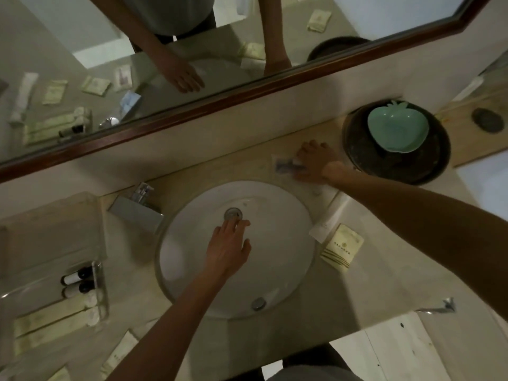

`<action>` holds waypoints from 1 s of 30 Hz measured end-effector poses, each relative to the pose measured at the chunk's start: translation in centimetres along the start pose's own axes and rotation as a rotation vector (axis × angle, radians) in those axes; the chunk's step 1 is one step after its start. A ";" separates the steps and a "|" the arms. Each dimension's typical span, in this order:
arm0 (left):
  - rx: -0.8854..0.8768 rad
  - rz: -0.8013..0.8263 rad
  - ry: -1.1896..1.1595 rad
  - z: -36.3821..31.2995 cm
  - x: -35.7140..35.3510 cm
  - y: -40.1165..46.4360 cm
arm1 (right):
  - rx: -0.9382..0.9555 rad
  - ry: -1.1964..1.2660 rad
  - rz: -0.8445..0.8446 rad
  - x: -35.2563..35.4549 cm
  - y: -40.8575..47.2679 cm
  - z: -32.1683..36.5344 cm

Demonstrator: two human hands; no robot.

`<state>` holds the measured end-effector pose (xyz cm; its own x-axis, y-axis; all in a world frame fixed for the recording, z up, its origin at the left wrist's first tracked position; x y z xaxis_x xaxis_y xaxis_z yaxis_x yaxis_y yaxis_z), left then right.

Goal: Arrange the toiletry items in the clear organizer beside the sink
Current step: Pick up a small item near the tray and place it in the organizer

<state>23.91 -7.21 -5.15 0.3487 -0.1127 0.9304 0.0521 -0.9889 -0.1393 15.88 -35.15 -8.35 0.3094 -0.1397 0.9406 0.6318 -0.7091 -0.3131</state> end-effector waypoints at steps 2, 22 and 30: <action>-0.018 -0.016 -0.006 -0.5 0.7 1.8 | -0.049 0.017 0.022 -0.4 -0.2 -1.8; -0.115 -0.001 0.162 3.9 2.4 -3.1 | 0.362 0.282 0.238 1.2 -13.8 22.3; -0.062 0.094 0.108 13.4 4.8 -17.0 | 0.463 0.017 -0.060 3.9 -17.1 29.7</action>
<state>37.26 10.40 -2.84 0.2466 -0.2113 0.9458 -0.0349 -0.9772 -0.2092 27.36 -3.01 -3.20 0.2538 -0.1216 0.9596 0.8999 -0.3341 -0.2803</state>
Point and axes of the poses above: each hand's wrist, its own y-axis towards the middle knuckle, its own x-axis out of the back of the hand, z = x × y, the point moved 10 cm from there along y, towards the middle knuckle, and after that the axes turned 14 degrees about -x, right-handed, at the moved point
